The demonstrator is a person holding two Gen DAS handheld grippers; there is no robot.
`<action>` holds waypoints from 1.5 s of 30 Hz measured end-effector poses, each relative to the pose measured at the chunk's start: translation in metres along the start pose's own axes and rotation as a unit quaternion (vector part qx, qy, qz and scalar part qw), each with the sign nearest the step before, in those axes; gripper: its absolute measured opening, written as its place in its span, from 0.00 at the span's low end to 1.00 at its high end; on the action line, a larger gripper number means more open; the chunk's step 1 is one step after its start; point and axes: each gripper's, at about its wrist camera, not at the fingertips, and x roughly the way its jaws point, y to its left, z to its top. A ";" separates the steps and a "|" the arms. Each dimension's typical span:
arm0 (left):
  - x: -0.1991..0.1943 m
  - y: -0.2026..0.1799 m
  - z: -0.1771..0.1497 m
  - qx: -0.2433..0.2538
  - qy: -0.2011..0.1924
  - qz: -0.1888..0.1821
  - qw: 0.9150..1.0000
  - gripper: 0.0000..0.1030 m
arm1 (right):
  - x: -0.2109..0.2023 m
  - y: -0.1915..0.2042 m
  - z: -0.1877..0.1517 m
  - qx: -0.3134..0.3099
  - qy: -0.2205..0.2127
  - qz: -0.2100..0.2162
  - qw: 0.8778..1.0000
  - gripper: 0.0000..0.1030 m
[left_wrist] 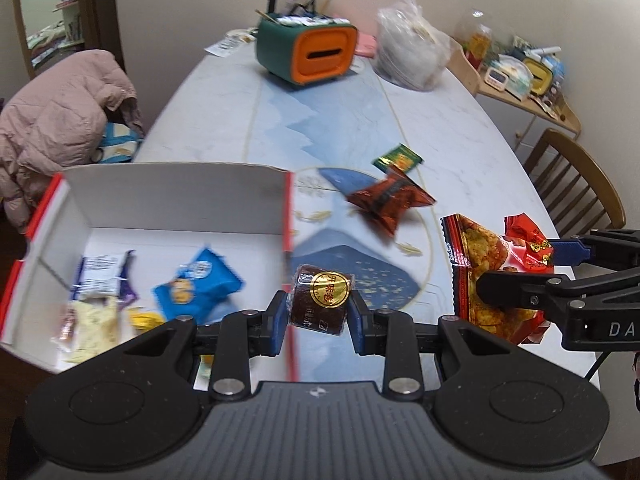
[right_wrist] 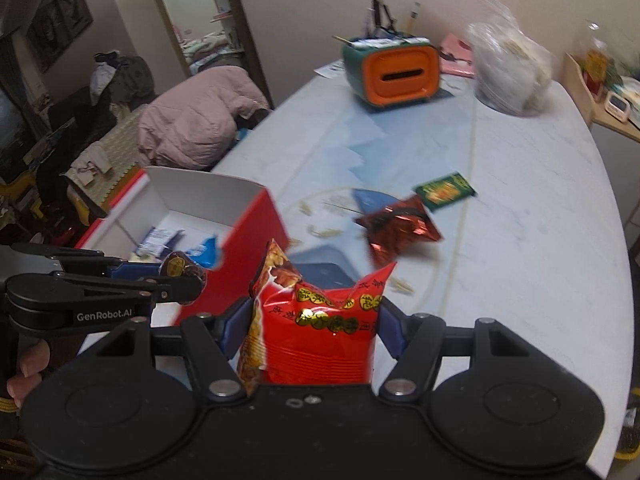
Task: Organize snacks
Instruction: 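Carry the red chip bag and brown candy over the box with both tools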
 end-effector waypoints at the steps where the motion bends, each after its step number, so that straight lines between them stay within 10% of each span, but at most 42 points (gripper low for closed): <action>1: -0.003 0.007 0.000 -0.002 -0.002 0.002 1.000 0.29 | 0.002 0.007 0.002 -0.003 -0.001 0.001 1.000 0.63; 28: 0.003 0.175 0.005 -0.047 0.029 0.068 0.996 0.29 | 0.107 0.145 0.063 -0.061 0.012 -0.004 0.998 0.63; 45: 0.064 0.191 0.032 -0.021 0.090 0.070 0.993 0.29 | 0.202 0.161 0.091 -0.068 0.067 -0.024 0.995 0.63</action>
